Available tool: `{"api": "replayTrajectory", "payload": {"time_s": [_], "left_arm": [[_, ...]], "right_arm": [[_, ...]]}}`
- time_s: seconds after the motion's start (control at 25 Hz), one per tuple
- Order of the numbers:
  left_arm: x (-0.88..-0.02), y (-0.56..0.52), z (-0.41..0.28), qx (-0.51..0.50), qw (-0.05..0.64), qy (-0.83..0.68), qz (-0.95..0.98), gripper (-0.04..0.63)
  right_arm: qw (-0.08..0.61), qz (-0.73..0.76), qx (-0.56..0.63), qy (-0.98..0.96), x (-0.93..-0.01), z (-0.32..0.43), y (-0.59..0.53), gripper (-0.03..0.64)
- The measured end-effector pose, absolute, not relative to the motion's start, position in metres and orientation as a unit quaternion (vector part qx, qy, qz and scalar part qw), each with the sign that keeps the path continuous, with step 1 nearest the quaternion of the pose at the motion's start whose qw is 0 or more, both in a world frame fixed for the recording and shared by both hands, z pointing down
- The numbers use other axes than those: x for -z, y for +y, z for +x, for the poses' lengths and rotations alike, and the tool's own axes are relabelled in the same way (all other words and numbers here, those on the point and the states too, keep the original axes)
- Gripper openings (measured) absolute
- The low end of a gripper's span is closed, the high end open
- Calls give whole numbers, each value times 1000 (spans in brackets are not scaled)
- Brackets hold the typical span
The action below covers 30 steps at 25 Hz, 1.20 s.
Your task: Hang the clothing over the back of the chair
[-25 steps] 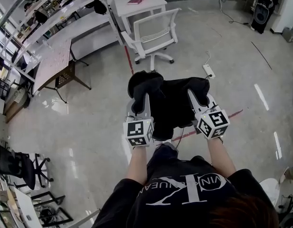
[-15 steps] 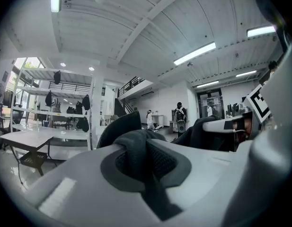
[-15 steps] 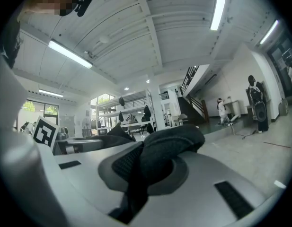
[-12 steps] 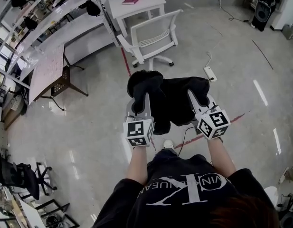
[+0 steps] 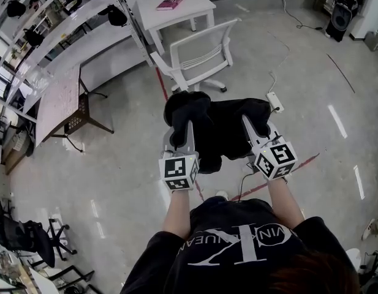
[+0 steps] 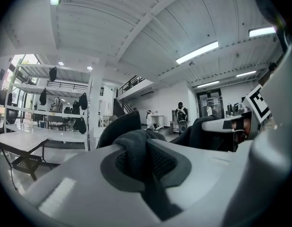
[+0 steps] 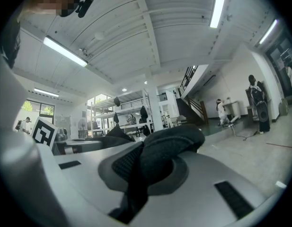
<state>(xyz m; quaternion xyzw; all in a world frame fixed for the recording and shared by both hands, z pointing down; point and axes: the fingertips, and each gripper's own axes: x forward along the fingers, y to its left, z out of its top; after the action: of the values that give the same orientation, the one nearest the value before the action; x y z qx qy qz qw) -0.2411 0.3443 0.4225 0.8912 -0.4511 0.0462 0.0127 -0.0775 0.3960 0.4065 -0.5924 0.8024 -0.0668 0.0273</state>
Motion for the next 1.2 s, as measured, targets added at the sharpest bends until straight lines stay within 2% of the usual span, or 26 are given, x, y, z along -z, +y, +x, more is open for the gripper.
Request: {"api": "replayTrajectory", "payload": {"time_s": [0.72,1.2], "left_arm": [[-431,291,-250,-46,26,-474,879,40],[-434,202,-229,-57,27,-488,870,39]], "right_arm": [[14,-575,72,815,-411,-84,331,37],[7,-550,84,831,-419,-65,239,37]]}}
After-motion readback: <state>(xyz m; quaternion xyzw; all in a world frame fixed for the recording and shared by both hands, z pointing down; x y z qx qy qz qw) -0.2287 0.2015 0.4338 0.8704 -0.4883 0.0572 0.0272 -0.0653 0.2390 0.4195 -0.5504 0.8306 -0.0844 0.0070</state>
